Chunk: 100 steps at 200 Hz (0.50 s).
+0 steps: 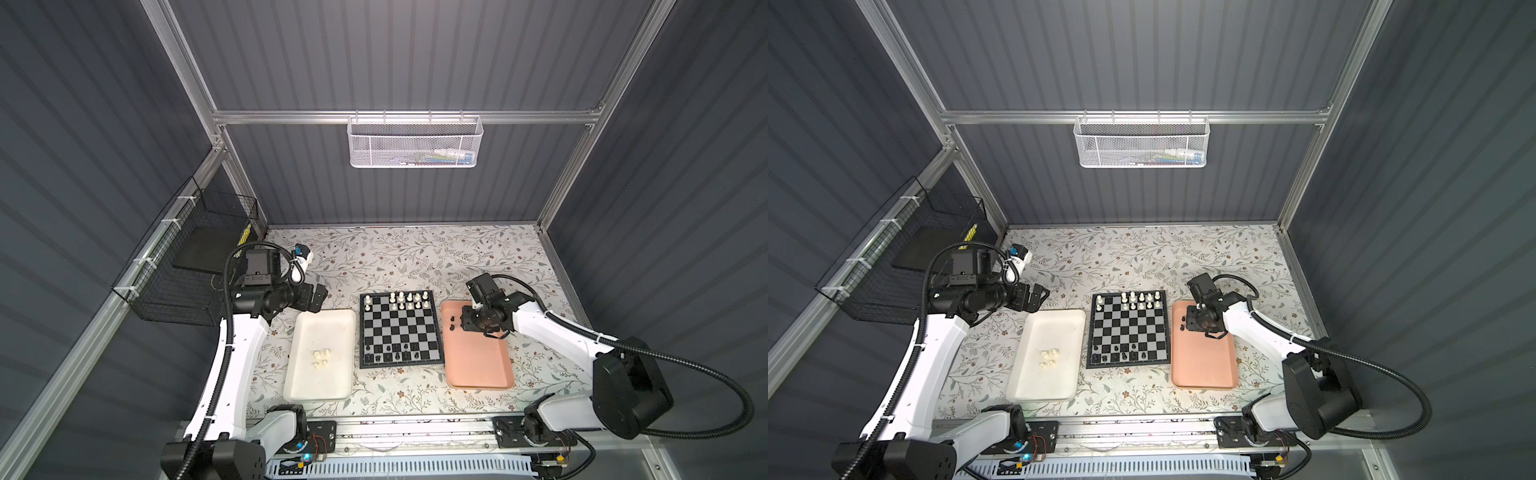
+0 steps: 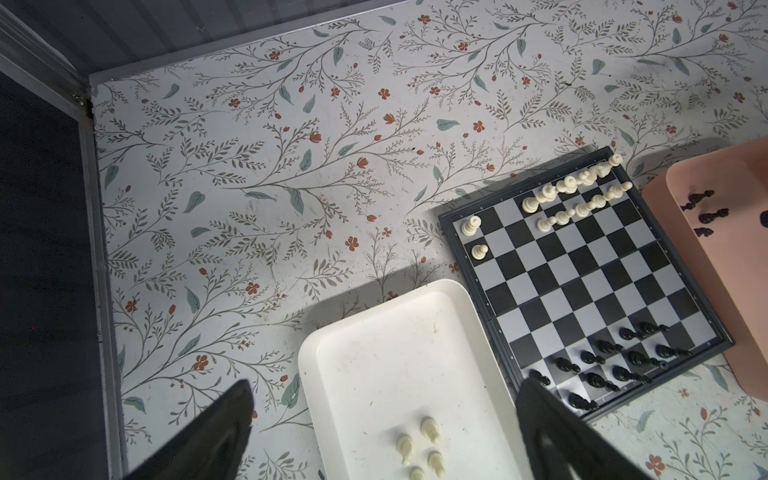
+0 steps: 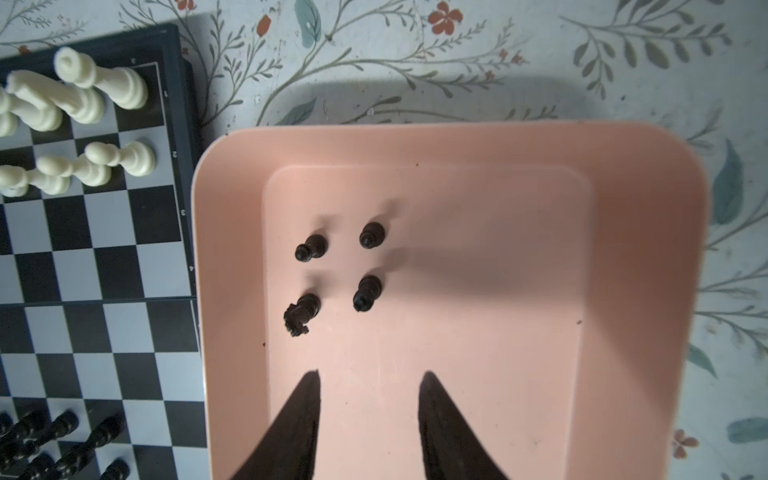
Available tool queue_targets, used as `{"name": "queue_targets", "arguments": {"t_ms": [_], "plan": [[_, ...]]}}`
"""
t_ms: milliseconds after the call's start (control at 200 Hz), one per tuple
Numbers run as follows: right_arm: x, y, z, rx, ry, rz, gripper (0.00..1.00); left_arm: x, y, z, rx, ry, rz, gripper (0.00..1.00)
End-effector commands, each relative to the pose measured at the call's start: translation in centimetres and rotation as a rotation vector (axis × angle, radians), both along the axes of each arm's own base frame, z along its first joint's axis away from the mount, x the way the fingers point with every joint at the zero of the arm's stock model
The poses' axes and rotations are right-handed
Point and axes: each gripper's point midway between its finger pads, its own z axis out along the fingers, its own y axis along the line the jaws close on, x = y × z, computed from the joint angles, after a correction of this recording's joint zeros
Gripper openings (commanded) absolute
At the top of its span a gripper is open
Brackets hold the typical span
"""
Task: Set up the chess pieces on the board
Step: 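Lower the open right gripper toward the black pieces in the pink tray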
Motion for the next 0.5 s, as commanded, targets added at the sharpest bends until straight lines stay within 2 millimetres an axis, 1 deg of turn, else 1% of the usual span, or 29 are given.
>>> {"name": "queue_targets", "arguments": {"t_ms": [0, 245, 495], "plan": [[0.6, 0.6, 0.3, 0.0, 0.005, 0.021, 0.41, -0.8, -0.2, 0.8, 0.005, -0.007, -0.009, 1.0], [0.8, 0.8, -0.5, -0.008, 0.02, 0.025, 0.38, -0.9, -0.3, 0.5, -0.003, 0.007, -0.015, 1.0], [1.1, 0.8, -1.0, -0.021, 0.021, 0.033, 0.37, -0.9, -0.4, 0.7, -0.008, 0.003, -0.019, 1.0]]}}
